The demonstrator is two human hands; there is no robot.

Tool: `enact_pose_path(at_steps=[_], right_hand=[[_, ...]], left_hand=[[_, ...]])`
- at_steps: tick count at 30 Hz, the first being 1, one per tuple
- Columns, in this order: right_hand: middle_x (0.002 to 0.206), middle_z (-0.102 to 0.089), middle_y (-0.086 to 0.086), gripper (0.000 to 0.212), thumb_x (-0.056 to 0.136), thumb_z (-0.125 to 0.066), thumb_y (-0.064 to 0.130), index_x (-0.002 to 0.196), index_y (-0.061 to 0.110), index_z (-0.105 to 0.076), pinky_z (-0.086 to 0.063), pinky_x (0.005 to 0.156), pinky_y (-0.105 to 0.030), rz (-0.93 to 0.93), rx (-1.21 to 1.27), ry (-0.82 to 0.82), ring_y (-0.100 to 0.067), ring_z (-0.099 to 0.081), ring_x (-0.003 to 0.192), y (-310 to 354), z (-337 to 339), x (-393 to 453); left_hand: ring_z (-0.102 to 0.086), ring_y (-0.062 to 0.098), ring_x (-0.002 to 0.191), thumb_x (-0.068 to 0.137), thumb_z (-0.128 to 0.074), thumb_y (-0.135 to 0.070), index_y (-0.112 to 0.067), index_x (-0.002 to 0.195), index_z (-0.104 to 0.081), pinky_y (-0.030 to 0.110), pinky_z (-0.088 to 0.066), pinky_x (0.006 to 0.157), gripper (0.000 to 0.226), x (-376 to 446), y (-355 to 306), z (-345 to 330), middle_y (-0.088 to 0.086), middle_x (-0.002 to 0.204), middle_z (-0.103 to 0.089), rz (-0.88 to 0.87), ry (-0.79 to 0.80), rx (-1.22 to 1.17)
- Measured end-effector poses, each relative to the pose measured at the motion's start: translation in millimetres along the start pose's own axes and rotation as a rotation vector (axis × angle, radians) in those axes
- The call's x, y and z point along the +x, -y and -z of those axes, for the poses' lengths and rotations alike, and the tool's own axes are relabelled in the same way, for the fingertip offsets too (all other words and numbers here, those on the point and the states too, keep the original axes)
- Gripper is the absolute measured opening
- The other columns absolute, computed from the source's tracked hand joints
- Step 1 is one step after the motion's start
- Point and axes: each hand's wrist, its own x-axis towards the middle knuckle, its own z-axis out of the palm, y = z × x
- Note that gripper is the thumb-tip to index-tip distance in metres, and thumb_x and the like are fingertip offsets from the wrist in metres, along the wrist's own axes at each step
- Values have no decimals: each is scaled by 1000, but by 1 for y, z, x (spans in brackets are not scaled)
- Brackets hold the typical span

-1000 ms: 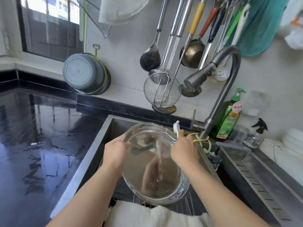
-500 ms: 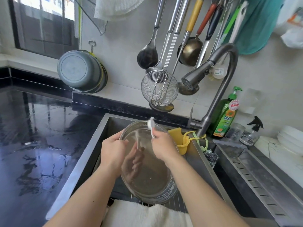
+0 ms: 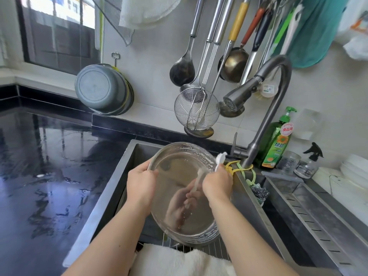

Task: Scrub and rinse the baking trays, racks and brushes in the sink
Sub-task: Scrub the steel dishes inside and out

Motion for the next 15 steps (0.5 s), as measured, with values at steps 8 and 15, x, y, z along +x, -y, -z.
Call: enact_pose_path(at_steps=[8, 15], right_hand=[[94, -50, 7, 55, 95, -38, 32, 146, 55, -38, -55, 76, -47, 715, -301, 402, -21, -58, 86, 16, -12, -11], [110, -47, 6, 54, 104, -39, 24, 152, 48, -33, -53, 80, -41, 786, -455, 438, -20, -54, 94, -5, -6, -14]], left_hand=[[-74, 25, 103, 90, -53, 12, -28, 108, -83, 46, -60, 96, 52, -1, 4, 0, -1, 100, -81, 55, 99, -25], [-73, 31, 86, 78, -46, 17, -19, 103, -83, 43, -61, 82, 57, 2, 7, 2, 18, 98, -78, 104, 118, -112]])
